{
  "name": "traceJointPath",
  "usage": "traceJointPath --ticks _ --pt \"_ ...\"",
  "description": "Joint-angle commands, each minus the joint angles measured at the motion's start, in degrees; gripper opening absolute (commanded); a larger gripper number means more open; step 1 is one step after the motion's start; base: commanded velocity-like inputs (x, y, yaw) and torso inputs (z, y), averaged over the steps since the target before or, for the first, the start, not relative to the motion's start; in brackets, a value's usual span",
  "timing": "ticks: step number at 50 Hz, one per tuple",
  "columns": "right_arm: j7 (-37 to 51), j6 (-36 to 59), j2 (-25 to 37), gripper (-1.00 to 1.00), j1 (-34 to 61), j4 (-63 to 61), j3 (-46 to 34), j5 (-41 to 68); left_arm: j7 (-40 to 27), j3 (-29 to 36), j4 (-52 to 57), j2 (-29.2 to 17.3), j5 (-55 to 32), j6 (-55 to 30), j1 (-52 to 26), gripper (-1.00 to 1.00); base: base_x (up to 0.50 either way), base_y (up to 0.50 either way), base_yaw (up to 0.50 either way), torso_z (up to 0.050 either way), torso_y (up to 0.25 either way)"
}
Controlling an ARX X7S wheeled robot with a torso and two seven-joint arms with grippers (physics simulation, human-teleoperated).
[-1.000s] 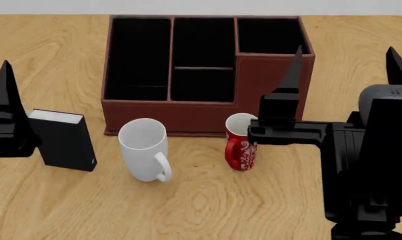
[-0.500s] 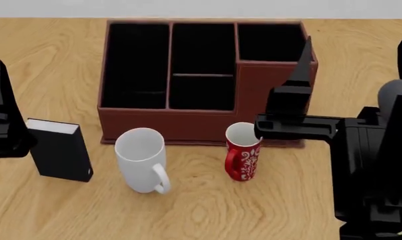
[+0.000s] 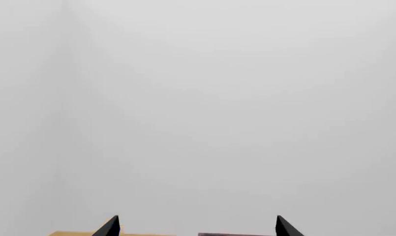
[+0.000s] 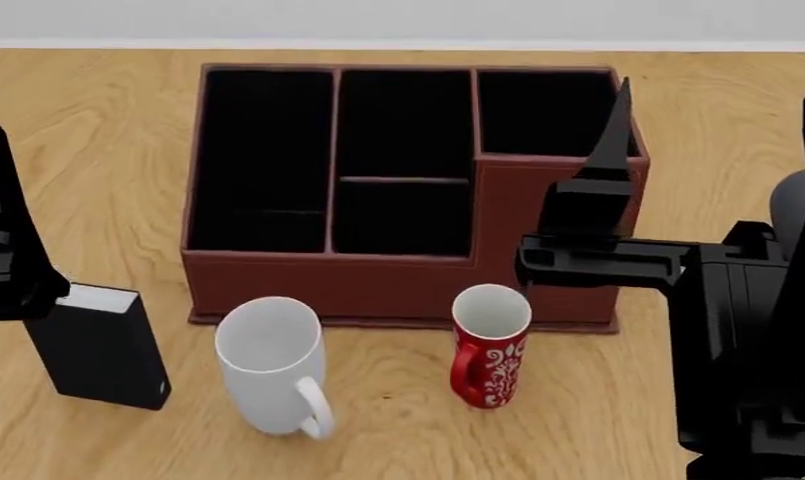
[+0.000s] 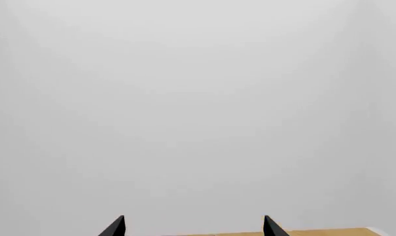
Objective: Pick up the white mug and place it to the right of the caddy.
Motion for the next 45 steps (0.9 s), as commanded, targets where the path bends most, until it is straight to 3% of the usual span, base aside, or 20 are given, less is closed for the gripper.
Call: traceJointPath --ticks 1,45 --pt "0.3 0.1 0.1 1.0 0.1 0.0 0.2 0.6 -0.4 0.1 0.2 -0.3 -0.6 -0.1 0.0 1.0 0.18 0.0 0.0 0.0 0.0" --pt "1.5 -2.0 1.0 1.0 -1.2 1.0 0.4 2.0 -1.4 1.5 -1.6 -1.3 -1.5 3.0 1.1 1.0 0.18 0.0 0.0 0.0 0.0"
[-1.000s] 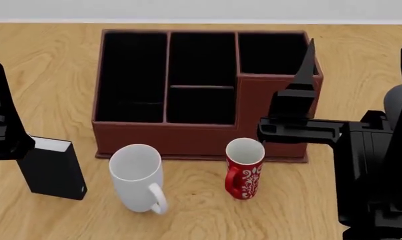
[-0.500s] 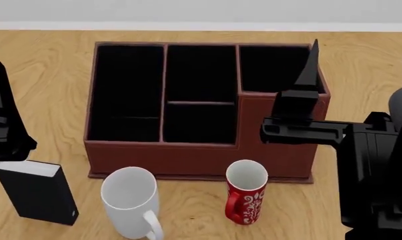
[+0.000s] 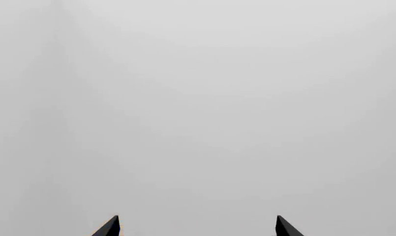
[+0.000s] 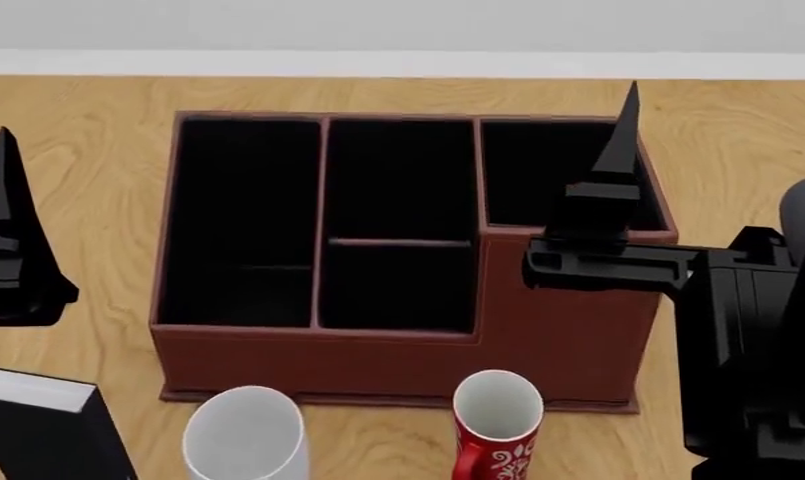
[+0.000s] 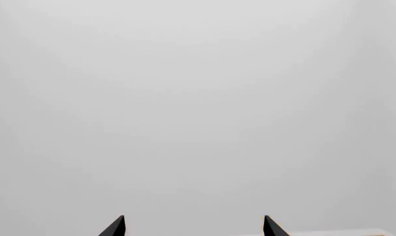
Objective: Pick up the white mug and place it to the right of the caddy.
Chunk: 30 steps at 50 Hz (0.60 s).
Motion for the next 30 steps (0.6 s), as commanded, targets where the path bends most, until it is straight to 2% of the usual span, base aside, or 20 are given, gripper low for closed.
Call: traceJointPath --ticks 1,14,30 --pt "0.3 -0.9 0.3 1.0 -0.4 0.5 -0.3 0.1 -0.2 0.3 -0.8 -0.2 -0.3 0.9 0.3 1.0 0.19 0.0 0.0 0.0 0.0" --pt "-0.3 -1.9 -0.3 1.0 -0.9 0.0 2.1 2.1 -0.8 0.4 -0.3 -0.5 -0.8 0.6 0.5 1.0 0.01 0.0 0.0 0.0 0.001" --pt "0.4 -1.4 -0.3 1.0 -0.3 0.5 1.5 3.0 -1.3 -0.5 0.0 -1.0 -1.6 1.0 1.3 1.0 0.0 -0.19 0.0 0.0 0.0"
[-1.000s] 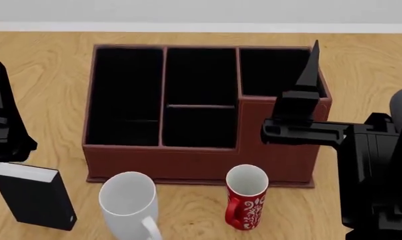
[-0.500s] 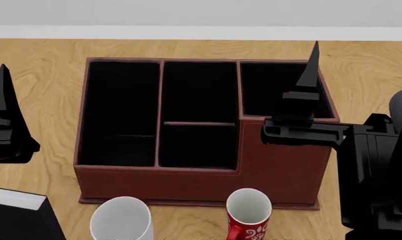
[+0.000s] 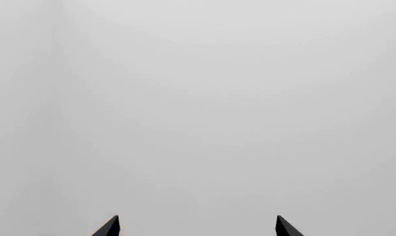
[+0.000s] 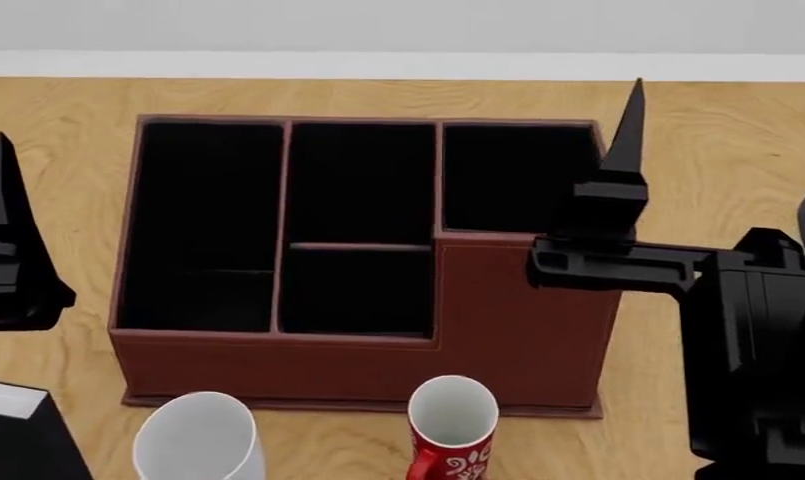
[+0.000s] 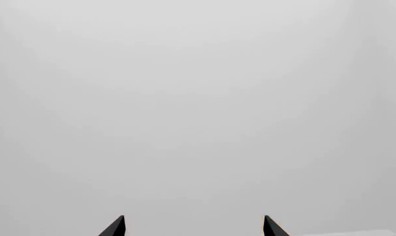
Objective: Pick up the white mug and place it to the right of the caddy.
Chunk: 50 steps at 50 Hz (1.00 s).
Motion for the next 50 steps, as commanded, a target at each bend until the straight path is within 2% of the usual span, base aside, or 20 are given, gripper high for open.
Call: traceJointPath --ticks 1,10,40,50 --pt "0.4 -0.1 0.0 1.0 0.3 0.5 -0.5 0.5 -0.3 -0.5 0.1 -0.4 -0.6 0.2 0.5 1.0 0.0 -0.2 0.0 0.0 0.0" --pt "1.4 -0.8 0.8 1.0 0.2 1.4 -2.3 -0.6 -0.5 -0.7 -0.3 -0.6 -0.8 0.8 0.8 1.0 0.0 -0.09 0.0 0.0 0.0" --pt "1.2 0.2 0.9 1.0 0.1 0.4 0.6 2.9 -1.8 -0.1 0.3 -1.3 -1.7 0.9 0.9 1.0 0.0 0.0 0.0 0.0 0.0" --pt "1.3 -0.4 1.0 1.0 0.0 0.9 0.7 3.3 -2.0 0.2 -0.3 -1.5 -1.7 1.5 0.8 1.0 0.21 -0.01 0.0 0.0 0.0"
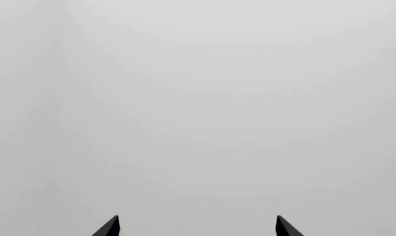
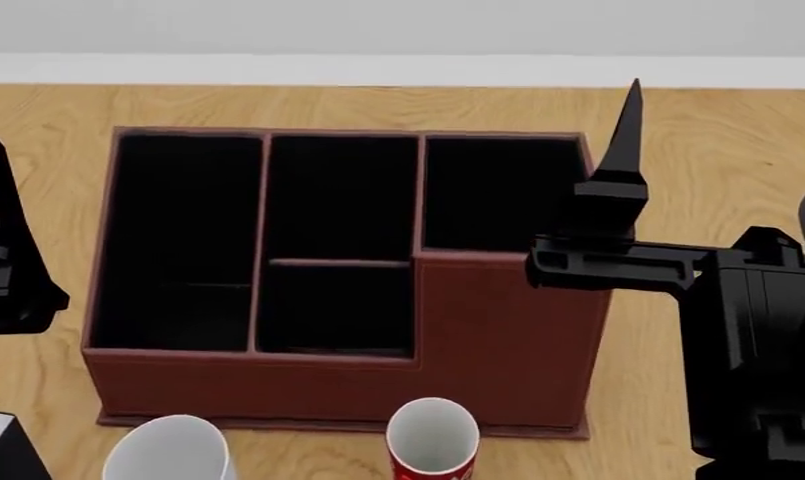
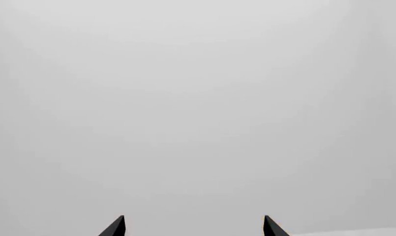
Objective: Pick up the white mug and place it to the right of the caddy.
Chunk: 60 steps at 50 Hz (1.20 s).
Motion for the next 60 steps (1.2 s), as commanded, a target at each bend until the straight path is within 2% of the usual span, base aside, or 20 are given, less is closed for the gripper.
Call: traceJointPath --ticks 1,13,60 --pt "0.2 -0.5 0.2 1.0 -0.1 0.3 0.1 0.5 -0.3 0.3 -0.4 -0.3 -0.2 0.4 -0.1 1.0 0.23 -0.01 0.0 0.0 0.0" --pt "0.8 -1.9 0.6 1.0 -1.0 1.3 -0.2 0.0 -0.4 0.5 -0.3 -0.7 -0.4 1.2 0.2 1.0 0.21 -0.01 0.0 0.0 0.0" --pt "2.0 -1.4 1.6 1.0 -1.5 -0.3 1.2 3.0 -1.9 0.1 1.8 -2.5 -2.0 1.2 1.0 1.0 0.0 0.0 0.0 0.0 0.0"
